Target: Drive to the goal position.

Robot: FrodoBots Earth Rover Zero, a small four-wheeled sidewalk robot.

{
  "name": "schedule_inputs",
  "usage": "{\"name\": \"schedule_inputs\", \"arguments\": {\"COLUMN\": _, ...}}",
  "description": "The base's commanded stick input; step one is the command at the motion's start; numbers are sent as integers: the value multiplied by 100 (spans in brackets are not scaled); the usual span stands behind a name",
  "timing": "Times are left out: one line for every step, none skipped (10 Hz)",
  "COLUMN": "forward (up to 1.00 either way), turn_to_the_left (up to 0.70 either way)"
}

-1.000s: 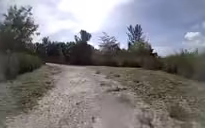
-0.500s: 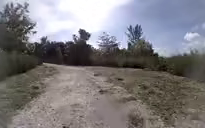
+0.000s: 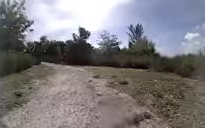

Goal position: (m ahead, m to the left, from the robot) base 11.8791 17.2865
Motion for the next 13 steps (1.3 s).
{"name": "schedule_inputs", "arguments": {"forward": 85, "turn_to_the_left": 34}}
{"name": "schedule_inputs", "arguments": {"forward": 85, "turn_to_the_left": 34}}
{"name": "schedule_inputs", "arguments": {"forward": 85, "turn_to_the_left": 34}}
{"name": "schedule_inputs", "arguments": {"forward": 85, "turn_to_the_left": 14}}
{"name": "schedule_inputs", "arguments": {"forward": 85, "turn_to_the_left": 0}}
{"name": "schedule_inputs", "arguments": {"forward": 85, "turn_to_the_left": 0}}
{"name": "schedule_inputs", "arguments": {"forward": 85, "turn_to_the_left": 0}}
{"name": "schedule_inputs", "arguments": {"forward": 85, "turn_to_the_left": 0}}
{"name": "schedule_inputs", "arguments": {"forward": 85, "turn_to_the_left": 0}}
{"name": "schedule_inputs", "arguments": {"forward": 85, "turn_to_the_left": 0}}
{"name": "schedule_inputs", "arguments": {"forward": 85, "turn_to_the_left": 0}}
{"name": "schedule_inputs", "arguments": {"forward": 85, "turn_to_the_left": 0}}
{"name": "schedule_inputs", "arguments": {"forward": 85, "turn_to_the_left": 0}}
